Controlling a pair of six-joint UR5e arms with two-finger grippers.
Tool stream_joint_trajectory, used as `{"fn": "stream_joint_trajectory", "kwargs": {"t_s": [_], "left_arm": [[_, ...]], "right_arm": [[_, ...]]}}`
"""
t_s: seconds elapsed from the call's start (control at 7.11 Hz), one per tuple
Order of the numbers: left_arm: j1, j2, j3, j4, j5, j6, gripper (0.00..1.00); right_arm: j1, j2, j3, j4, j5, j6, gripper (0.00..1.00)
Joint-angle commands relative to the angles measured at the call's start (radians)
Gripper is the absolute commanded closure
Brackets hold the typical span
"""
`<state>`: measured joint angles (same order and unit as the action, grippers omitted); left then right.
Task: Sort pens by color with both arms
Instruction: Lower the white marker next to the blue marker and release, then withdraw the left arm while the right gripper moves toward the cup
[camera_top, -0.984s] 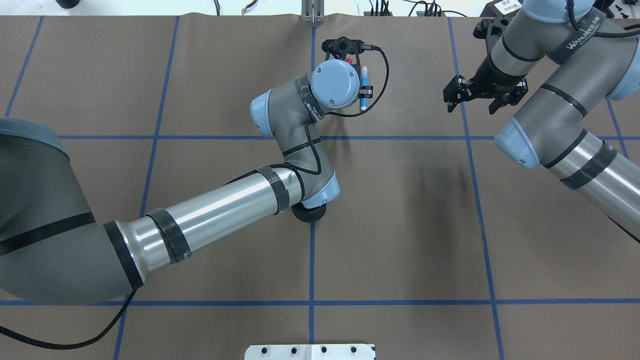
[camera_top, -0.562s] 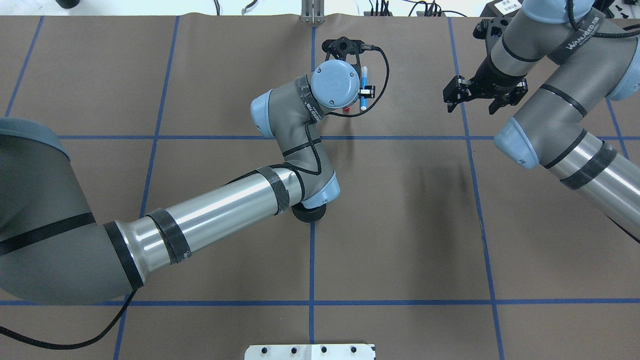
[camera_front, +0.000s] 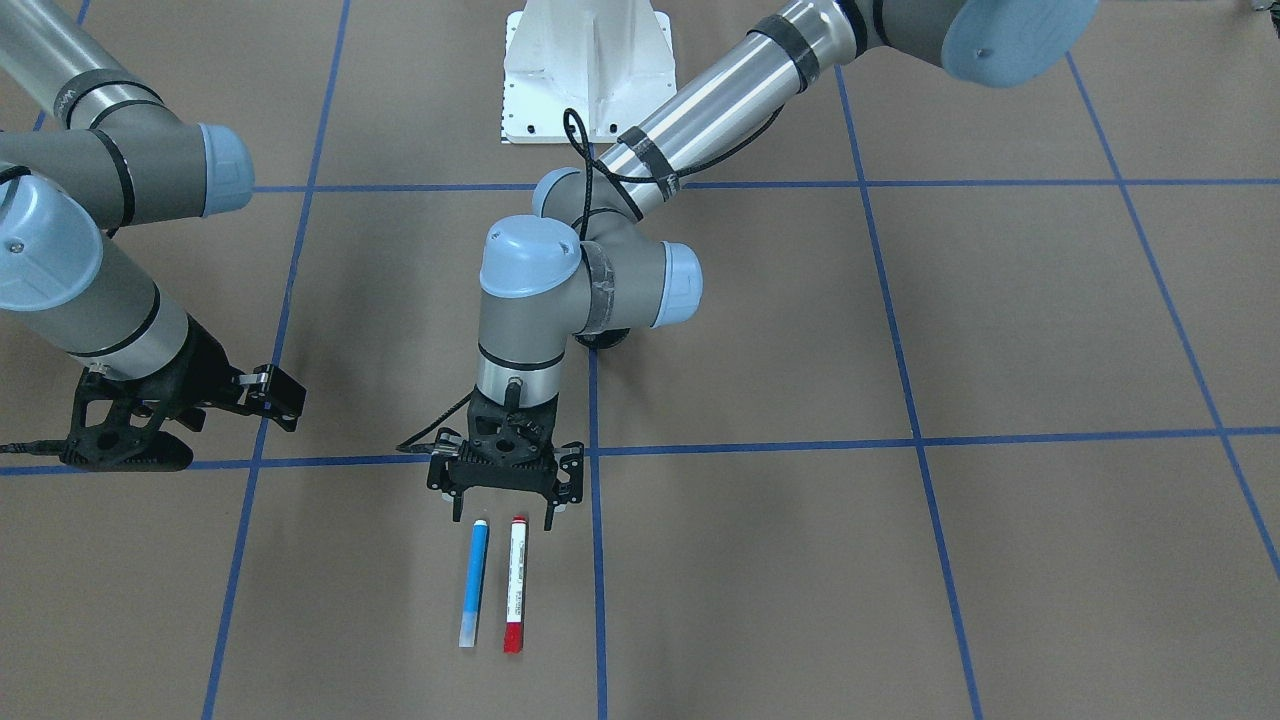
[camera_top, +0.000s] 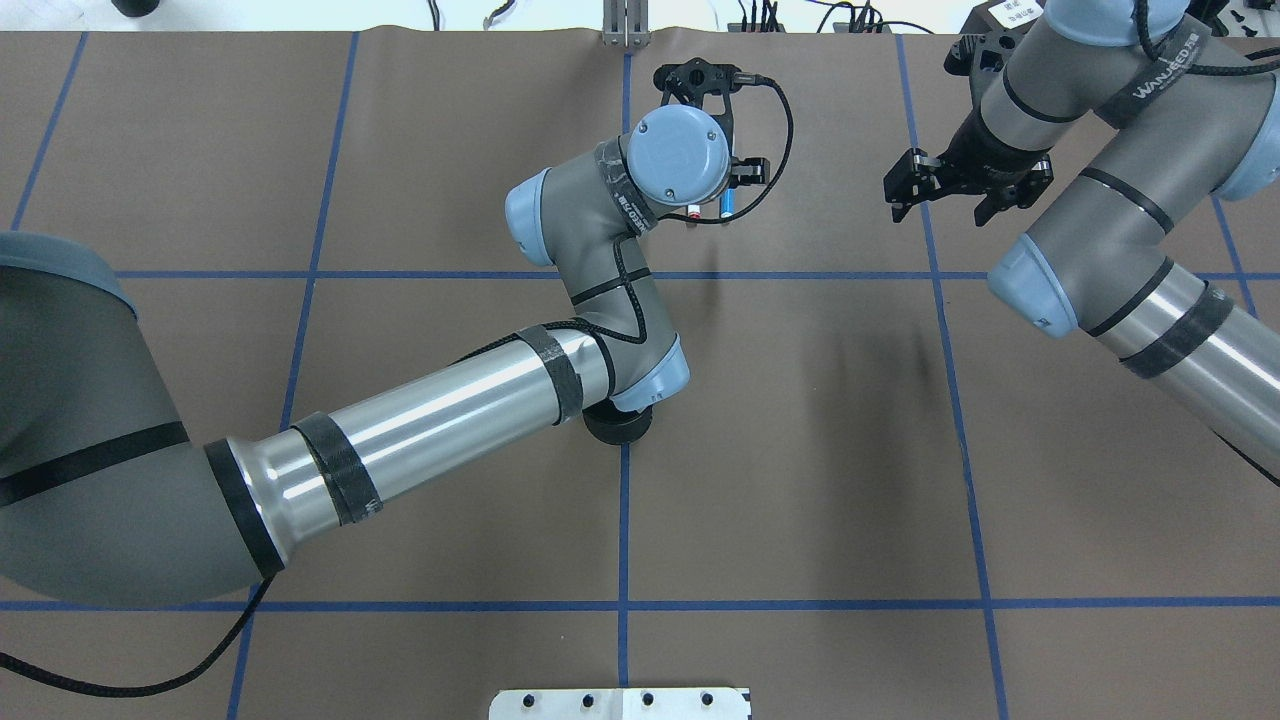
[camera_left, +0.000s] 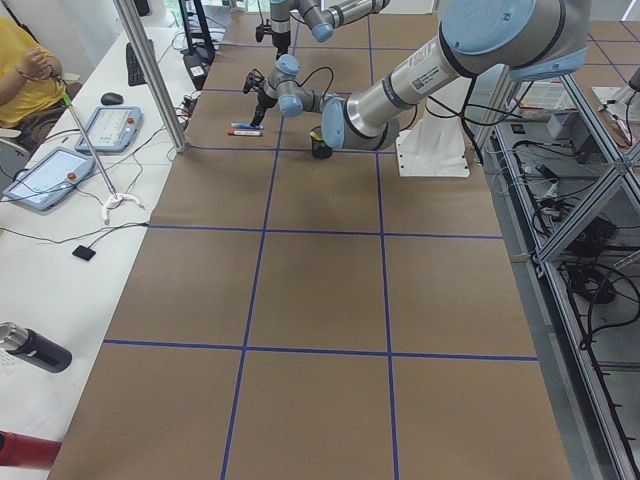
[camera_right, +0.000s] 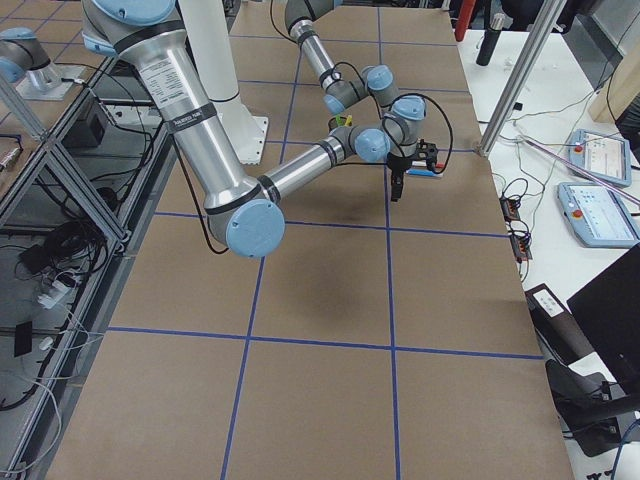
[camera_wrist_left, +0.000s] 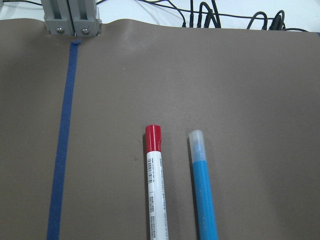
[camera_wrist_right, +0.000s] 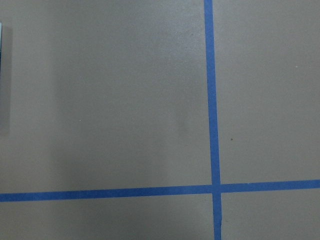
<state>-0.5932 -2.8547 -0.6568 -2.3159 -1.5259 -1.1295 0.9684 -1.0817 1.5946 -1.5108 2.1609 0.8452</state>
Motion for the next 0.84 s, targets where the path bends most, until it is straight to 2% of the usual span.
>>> {"fn": "stream_joint_trajectory", "kwargs": {"t_s": [0.0,0.42,0.7], "left_arm": [[-0.029,0.027,-0.135,0.13,-0.074,0.002,0.01],[-0.117,0.173,-0.427,0.367,-0.285,0.078,0.01],[-0.183,0.301,-0.638,0.517,-0.425,0.16,0.01]], "right_arm": [[0.001,0.0,0.001,0.024,0.001,0.0,0.01],[0.0,0.008,0.027,0.026,0.005,0.011,0.01],[-0.019,0.013,0.092,0.026,0.007,0.11,0.01]]}}
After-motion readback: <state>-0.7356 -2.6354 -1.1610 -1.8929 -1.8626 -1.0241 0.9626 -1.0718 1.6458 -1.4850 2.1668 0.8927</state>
